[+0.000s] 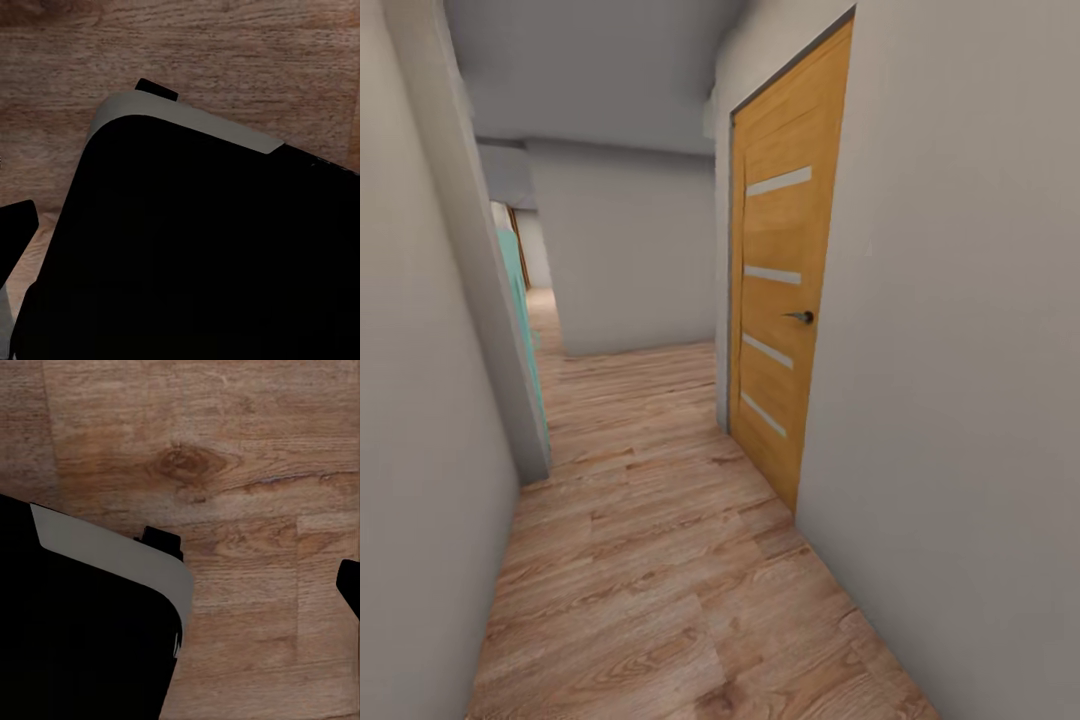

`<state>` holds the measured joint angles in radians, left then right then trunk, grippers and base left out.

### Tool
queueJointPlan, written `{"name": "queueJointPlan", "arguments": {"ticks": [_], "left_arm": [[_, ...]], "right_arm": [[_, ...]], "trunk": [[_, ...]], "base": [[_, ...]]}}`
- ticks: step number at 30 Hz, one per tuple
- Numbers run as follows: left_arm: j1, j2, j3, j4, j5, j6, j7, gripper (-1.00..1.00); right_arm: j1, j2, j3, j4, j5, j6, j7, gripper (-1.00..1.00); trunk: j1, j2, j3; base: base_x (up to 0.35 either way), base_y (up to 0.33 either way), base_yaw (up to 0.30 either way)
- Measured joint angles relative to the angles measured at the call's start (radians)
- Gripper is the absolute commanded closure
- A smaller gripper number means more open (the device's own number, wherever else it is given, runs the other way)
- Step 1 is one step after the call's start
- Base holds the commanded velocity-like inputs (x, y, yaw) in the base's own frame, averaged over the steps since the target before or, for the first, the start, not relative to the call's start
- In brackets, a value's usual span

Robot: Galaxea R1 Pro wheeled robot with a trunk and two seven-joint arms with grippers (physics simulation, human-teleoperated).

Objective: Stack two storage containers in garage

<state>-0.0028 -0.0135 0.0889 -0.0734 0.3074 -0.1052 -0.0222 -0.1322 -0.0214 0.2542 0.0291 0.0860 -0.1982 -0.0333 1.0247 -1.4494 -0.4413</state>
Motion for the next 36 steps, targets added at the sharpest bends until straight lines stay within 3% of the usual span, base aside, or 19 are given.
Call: {"name": "queueJointPlan", "arguments": {"ticks": [31,36], "left_arm": [[0.0,0.0,0.0,0.0,0.0,0.0,0.0,-1.0],[0.0,0.0,0.0,0.0,0.0,0.0,0.0,-1.0]], "right_arm": [[0.0,0.0,-0.001,0.0,0.0,-0.001,0.0,-1.0],[0.0,-0.002,-0.001,0.0,0.0,-0.001,0.001,-1.0]], "trunk": [[0.0,0.0,0.0],[0.0,0.0,0.0]], "base": [[0.193,0.0,0.272],[0.198,0.0,0.093]]}}
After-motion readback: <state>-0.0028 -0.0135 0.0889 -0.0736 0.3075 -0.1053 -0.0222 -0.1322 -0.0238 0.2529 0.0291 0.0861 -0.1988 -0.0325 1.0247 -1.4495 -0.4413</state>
